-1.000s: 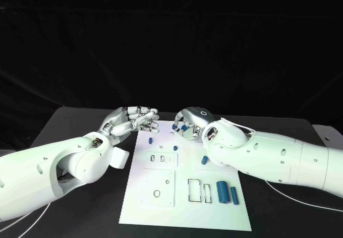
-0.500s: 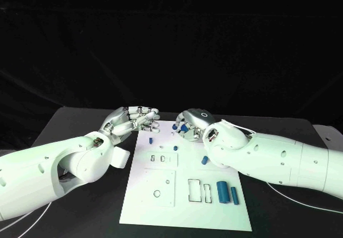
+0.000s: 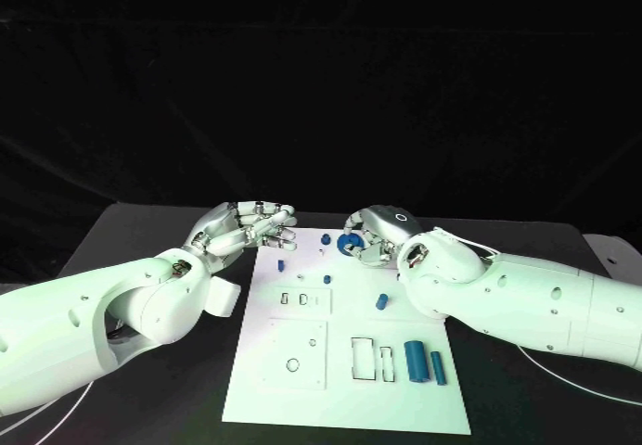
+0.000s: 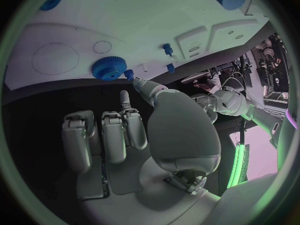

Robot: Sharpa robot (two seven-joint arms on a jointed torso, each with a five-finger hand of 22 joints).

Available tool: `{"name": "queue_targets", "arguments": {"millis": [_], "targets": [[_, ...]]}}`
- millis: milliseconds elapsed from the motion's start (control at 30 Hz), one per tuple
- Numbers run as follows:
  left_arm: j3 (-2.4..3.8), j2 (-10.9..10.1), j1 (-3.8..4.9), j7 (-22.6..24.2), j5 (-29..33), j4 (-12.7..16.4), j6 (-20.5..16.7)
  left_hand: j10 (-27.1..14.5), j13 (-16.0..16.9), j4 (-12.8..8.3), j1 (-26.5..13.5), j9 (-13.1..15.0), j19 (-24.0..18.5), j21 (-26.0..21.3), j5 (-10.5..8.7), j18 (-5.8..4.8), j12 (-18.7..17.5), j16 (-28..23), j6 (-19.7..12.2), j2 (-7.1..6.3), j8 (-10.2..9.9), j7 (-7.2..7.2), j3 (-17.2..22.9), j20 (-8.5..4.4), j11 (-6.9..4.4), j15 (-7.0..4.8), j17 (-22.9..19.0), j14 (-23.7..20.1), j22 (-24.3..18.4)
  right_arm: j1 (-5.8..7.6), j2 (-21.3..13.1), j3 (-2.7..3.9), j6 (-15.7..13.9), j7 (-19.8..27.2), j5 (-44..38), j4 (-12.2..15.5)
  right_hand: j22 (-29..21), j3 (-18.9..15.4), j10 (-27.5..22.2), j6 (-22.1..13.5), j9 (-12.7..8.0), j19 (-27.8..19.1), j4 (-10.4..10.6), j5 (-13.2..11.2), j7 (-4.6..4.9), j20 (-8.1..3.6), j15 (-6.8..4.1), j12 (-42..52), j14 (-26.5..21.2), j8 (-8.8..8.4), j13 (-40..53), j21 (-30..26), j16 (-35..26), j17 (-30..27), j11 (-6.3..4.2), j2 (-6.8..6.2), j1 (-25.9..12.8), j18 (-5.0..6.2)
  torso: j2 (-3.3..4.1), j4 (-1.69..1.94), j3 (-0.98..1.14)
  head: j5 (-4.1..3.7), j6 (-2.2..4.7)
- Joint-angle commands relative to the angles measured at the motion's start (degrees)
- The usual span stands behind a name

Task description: Assemble the parts on the task board

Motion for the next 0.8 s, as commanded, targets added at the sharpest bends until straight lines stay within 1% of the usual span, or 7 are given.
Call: {"name": "queue_targets", "arguments": {"millis": [33,200,233,267,367,533,800], "targets": [[0.04,0.0,0.03,0.3,0.2,0.1,1.0,0.0,0.1,0.0,0.1,-0.1,-0.4,-0.2,0.25,0.65,-0.3,-0.2,0.0,0.51,-0.4,1.62,0.2,0.2,0.29,-0.17,0.1,-0.4,-0.1,0.03,-0.8,0.07,-0.2,1.0,2.3,0.1,15.1,0.1,-0.4,-1.3,-0.3,5.9,0.3,-0.4,0.35,0.63,0.72,-0.6,5.0,-1.2,6.7,0.3,0.0,10.5,0.52,-0.77,-0.1,-0.82,-0.01,-0.09,-0.07,-0.02,0.15],[0.04,-0.1,0.03,0.3,0.2,0.2,1.0,0.0,0.1,0.0,0.1,-0.1,-0.4,-0.2,0.25,0.65,-0.3,-0.2,0.0,0.51,-0.4,1.62,0.2,0.2,0.29,-0.17,0.1,-0.4,-0.1,0.16,-0.8,0.11,1.3,2.0,6.1,-1.3,15.1,-0.7,-1.3,-3.9,-0.9,5.9,0.6,-0.3,0.72,1.12,1.15,-1.5,5.0,-3.51,6.0,0.3,0.0,10.6,0.95,-1.38,-0.3,-0.82,0.02,-0.09,-0.06,-0.08,0.3],[0.04,-0.1,0.03,0.3,0.2,0.2,1.0,0.0,0.1,0.0,0.1,-0.1,-0.4,-0.2,0.25,0.65,-0.3,-0.2,0.0,0.51,-0.4,1.62,0.2,0.2,0.29,-0.17,0.1,-0.4,-0.1,0.19,-0.6,0.11,1.7,2.1,6.8,-1.7,15.1,-1.1,-1.4,-4.8,-1.0,5.9,0.8,0.9,0.77,1.18,1.22,-1.5,5.0,-4.1,5.9,0.3,0.0,10.6,1.01,-1.59,-0.5,-0.82,0.02,0.12,-0.07,-0.24,0.32],[0.04,-0.1,0.03,0.3,0.2,0.2,1.0,0.1,0.1,0.0,0.2,-0.1,-0.4,-0.2,0.24,0.65,-0.4,-0.3,0.0,0.58,-0.5,1.61,0.3,0.21,0.29,-0.16,0.3,-0.5,-0.1,0.23,-0.4,0.12,2.2,2.3,7.6,-2.1,15.1,-1.6,-1.5,-5.3,-1.1,5.9,0.9,1.7,0.82,1.26,1.26,-1.7,5.0,-4.58,5.8,0.3,0.0,10.6,1.06,-1.76,-0.7,-0.82,0.03,0.12,-0.07,-0.27,0.33],[0.04,0.0,0.03,0.3,0.2,0.2,1.0,0.1,0.1,0.0,0.2,-0.1,-0.4,-0.2,0.24,0.65,-0.4,-0.3,0.0,0.58,-0.5,1.61,0.3,0.21,0.29,-0.16,0.3,-0.5,-0.1,0.34,0.4,0.12,3.6,2.7,9.7,-3.3,15.1,-2.7,-1.7,-6.6,-1.4,5.9,1.3,1.5,0.94,1.37,1.38,-1.8,5.0,-5.62,5.7,0.3,0.1,10.7,1.18,-1.73,-0.6,-0.82,0.04,0.27,-0.09,-0.42,0.4],[0.04,0.0,0.03,0.3,0.2,0.2,1.0,0.1,0.1,0.0,0.2,-0.1,-0.4,-0.2,0.24,0.65,-0.4,-0.3,0.0,0.58,-0.5,1.61,0.3,0.21,0.29,-0.16,0.3,-0.5,-0.1,0.43,2.1,0.13,5.6,3.3,12.6,-5.6,15.1,-3.0,-1.7,-6.8,-1.4,5.9,1.3,1.5,0.96,1.39,1.4,-1.8,5.0,-5.83,5.7,0.3,0.1,10.9,1.2,-1.7,-0.6,-0.82,0.09,0.31,-0.13,-0.44,0.38],[0.04,0.1,0.03,0.2,0.2,0.0,1.0,0.1,0.1,0.0,0.2,-0.1,-0.4,-0.2,0.24,0.65,-0.4,-0.3,0.0,0.58,-0.5,1.61,0.3,0.21,0.29,-0.16,0.3,-0.5,-0.1,0.45,3.4,0.12,7.5,3.6,15.2,-7.4,15.1,-3.4,-1.4,-5.7,-1.2,5.9,1.6,1.5,0.94,1.44,1.42,-1.4,5.1,-5.44,6.0,0.3,0.2,11.1,1.19,-1.18,-0.4,-0.82,0.06,0.3,-0.21,-0.45,0.11]]}}
